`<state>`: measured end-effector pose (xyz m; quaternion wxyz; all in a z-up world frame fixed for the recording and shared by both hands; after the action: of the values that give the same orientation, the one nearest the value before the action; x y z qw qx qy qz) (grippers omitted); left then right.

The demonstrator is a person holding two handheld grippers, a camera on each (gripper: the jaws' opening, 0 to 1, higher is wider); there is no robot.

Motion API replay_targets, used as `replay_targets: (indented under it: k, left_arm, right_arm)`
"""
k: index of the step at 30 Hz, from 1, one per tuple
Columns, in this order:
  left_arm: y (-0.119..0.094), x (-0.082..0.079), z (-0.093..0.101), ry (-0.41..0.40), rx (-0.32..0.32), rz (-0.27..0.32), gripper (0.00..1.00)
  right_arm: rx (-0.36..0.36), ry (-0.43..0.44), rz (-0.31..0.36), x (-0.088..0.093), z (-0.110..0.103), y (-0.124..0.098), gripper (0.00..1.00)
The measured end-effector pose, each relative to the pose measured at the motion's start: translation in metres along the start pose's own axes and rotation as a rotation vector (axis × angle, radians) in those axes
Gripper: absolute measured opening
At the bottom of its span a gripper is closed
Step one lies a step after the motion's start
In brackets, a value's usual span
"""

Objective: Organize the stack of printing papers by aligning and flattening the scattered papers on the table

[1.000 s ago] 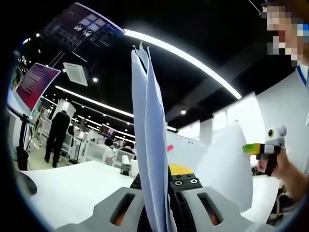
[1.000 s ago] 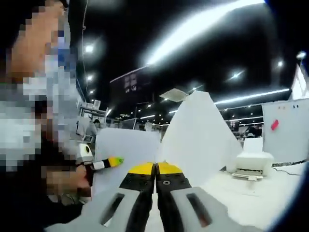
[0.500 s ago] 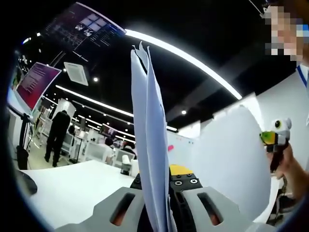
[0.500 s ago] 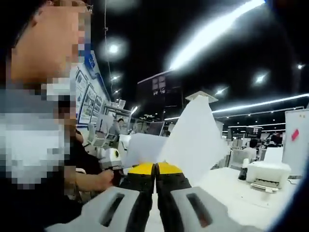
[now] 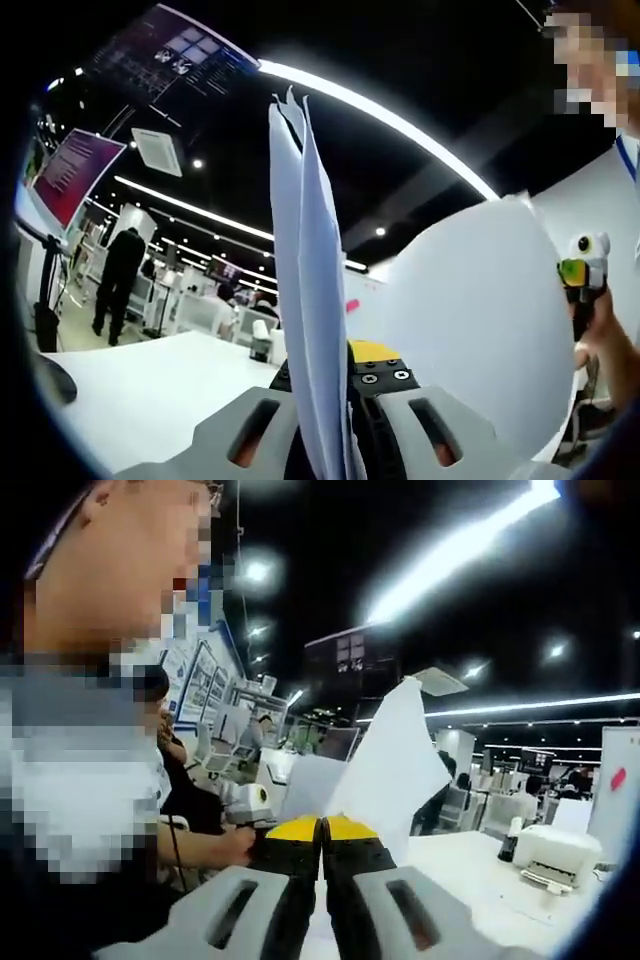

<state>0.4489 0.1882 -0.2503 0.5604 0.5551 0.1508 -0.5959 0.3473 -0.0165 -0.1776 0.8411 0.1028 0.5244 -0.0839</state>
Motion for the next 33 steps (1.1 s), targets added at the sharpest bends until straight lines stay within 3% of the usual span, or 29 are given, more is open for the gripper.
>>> replay_targets:
  k: [8,17,21,23,26,33]
  left_arm:
    - [0.001,0.000,0.000,-0.001,0.001,0.000,0.06]
    - [0.000,0.000,-0.001,-0.001,0.000,0.000,0.06]
    - [0.000,0.000,0.000,-0.002,0.004,0.001,0.06]
    - [0.000,0.000,0.000,-0.003,0.005,0.002,0.06]
    - [0.000,-0.001,0.000,-0.004,0.006,0.004,0.06]
    - [0.000,-0.001,-0.001,-0.004,0.001,0.005,0.06]
  right_arm:
    - [-0.024,-0.026,-0.008,-0.005,-0.007,-0.001,0.00]
    - [-0.041,0.010,0.039,-0.013,-0.006,-0.008,0.00]
    - [-0.042,0.053,0.011,-0.001,0.001,-0.006,0.00]
    - [0.016,0.097,-0.045,0.014,0.015,-0.005,0.00]
    - [0.045,0.113,-0.076,0.028,0.025,-0.002,0.00]
    - [0.108,0.221,-0.068,0.044,0.047,-0.001,0.00]
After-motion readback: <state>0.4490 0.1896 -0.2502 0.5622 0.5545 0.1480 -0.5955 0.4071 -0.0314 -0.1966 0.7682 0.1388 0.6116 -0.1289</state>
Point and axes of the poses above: the point that each gripper's makers call its tool centre point, and the gripper's own axes: y roughly forward along the fingers, z roughly to its right, x roughly out of its underside, the point moved 2 cm from there along -y, roughly backward along the fingers, and after that the axes turned 11 degrees about -y, right-handed, at the moved point
